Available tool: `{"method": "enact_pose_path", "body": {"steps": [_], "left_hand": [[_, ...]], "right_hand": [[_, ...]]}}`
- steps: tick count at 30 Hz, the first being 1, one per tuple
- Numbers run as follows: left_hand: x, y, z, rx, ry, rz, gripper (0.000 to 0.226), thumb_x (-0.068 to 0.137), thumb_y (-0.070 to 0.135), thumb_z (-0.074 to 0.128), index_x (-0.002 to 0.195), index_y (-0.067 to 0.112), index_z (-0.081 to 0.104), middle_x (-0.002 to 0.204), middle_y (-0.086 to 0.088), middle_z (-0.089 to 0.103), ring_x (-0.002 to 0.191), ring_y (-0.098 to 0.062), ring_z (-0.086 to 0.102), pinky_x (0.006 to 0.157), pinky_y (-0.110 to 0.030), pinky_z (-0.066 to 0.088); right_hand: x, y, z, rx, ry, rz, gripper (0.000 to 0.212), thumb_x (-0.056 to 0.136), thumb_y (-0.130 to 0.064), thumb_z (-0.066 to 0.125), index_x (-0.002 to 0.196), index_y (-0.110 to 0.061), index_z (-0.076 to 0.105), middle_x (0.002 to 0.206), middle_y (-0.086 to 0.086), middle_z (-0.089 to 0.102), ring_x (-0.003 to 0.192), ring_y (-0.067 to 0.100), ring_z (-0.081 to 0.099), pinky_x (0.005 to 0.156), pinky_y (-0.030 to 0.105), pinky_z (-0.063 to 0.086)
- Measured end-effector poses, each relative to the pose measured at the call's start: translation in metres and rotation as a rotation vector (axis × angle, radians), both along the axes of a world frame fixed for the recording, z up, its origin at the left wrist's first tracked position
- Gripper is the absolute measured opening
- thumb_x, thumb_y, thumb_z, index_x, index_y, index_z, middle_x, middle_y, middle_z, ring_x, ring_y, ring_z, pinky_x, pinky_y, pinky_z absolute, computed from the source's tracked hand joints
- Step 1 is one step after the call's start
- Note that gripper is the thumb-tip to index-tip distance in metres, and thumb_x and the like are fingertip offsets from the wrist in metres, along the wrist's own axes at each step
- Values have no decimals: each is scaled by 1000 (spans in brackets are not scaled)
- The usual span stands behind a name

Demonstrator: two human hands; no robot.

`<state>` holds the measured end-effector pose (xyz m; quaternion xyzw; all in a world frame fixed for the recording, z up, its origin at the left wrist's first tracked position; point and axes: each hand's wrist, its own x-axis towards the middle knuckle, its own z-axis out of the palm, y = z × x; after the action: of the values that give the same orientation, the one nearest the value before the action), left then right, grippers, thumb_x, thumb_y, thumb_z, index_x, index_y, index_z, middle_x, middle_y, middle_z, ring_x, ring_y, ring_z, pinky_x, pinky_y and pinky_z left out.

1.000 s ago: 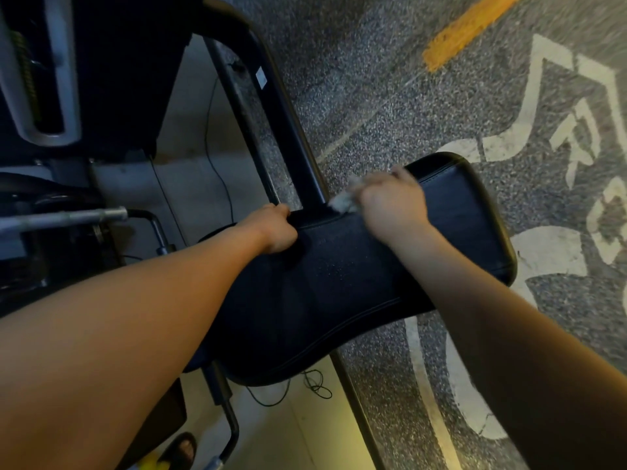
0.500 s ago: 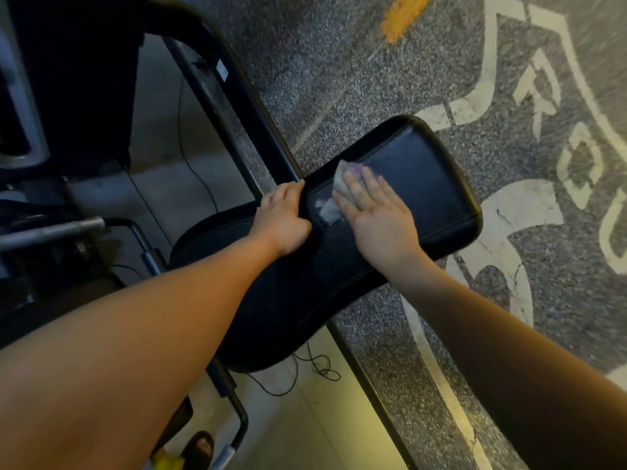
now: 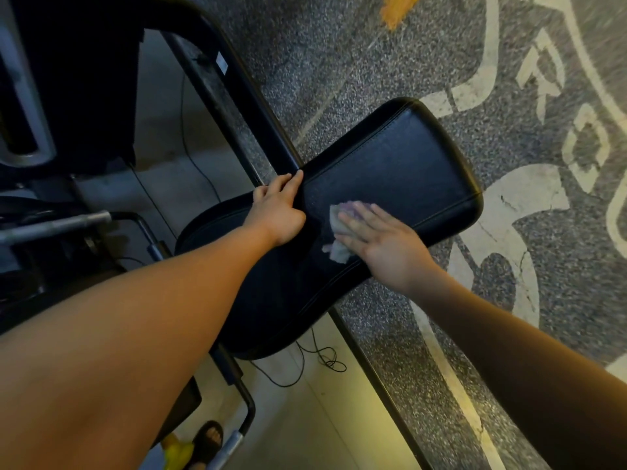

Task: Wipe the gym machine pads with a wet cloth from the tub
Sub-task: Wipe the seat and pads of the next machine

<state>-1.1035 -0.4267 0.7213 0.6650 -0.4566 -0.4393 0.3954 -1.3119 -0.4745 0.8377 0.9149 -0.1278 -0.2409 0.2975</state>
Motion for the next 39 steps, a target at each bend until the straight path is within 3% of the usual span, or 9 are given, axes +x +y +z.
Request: {"method": "enact_pose_path", "body": {"steps": [3, 6, 12, 18, 24, 28, 31, 36, 39], "left_hand": [[4, -1, 1, 5, -1, -18, 89, 82, 14, 46, 159, 40, 10, 164, 16, 11, 148, -27, 6, 117, -39, 21], [6, -1, 4, 20, -24, -36, 89, 83, 15, 47, 160, 37, 9, 166, 12, 9, 150, -31, 6, 120, -45, 23], [-1, 0, 14, 16, -74, -27, 94, 76, 10, 46, 158, 36, 8, 162, 5, 14, 147, -37, 20, 113, -51, 37], [-12, 1, 22, -18, -120, 12, 93, 75, 6, 45, 156, 37, 11, 156, 3, 19, 141, -34, 21, 107, -50, 41], [-18, 5, 20, -40, -171, 32, 87, 78, 7, 47, 157, 26, 18, 156, 3, 23, 141, -30, 23, 108, -42, 37], [-33, 7, 26, -132, -246, 73, 73, 83, 8, 47, 153, 17, 28, 152, -2, 30, 138, -29, 26, 110, -41, 36], [-48, 10, 30, -234, -310, 97, 65, 81, 7, 47, 145, 14, 38, 146, -5, 36, 133, -29, 30, 110, -44, 36], [-67, 17, 39, -370, -415, 26, 68, 76, 7, 45, 144, 15, 43, 147, -4, 39, 136, -27, 31, 112, -43, 34], [-77, 19, 44, -427, -482, -34, 71, 76, 9, 44, 147, 15, 43, 151, -4, 38, 140, -27, 30, 115, -45, 31]], "right_hand": [[14, -21, 22, -127, -124, -63, 56, 95, -18, 55, 151, -21, 50, 160, 7, 40, 150, 29, 34, 124, 48, 6], [32, -34, 25, -305, -330, -175, 54, 99, -19, 33, 151, -18, 48, 162, 11, 35, 152, 36, 28, 125, 50, 6], [-24, 11, -4, -38, -63, -69, 58, 92, -14, 33, 145, -20, 57, 161, 10, 36, 152, 33, 28, 126, 50, 15], [-6, -10, 19, -250, -343, -205, 56, 95, -19, 35, 148, -15, 53, 162, 14, 35, 152, 37, 28, 127, 50, 11], [-35, 17, -37, 75, -151, -31, 43, 88, -22, 65, 130, -15, 68, 155, 13, 48, 148, 34, 37, 124, 48, 24], [-30, -11, 0, -25, -395, -56, 43, 96, -20, 41, 126, -9, 69, 152, 12, 52, 144, 30, 45, 125, 45, 23], [-35, -18, -4, -84, -564, -33, 42, 97, -13, 45, 134, -5, 64, 149, 17, 53, 141, 35, 47, 123, 46, 26], [-72, -2, -35, 240, -324, 146, 41, 91, -5, 57, 131, -7, 65, 141, 14, 61, 141, 32, 48, 124, 46, 28], [-81, -16, -2, 115, -440, 161, 55, 93, -8, 52, 148, -11, 51, 144, 8, 59, 132, 30, 52, 118, 43, 30]]}}
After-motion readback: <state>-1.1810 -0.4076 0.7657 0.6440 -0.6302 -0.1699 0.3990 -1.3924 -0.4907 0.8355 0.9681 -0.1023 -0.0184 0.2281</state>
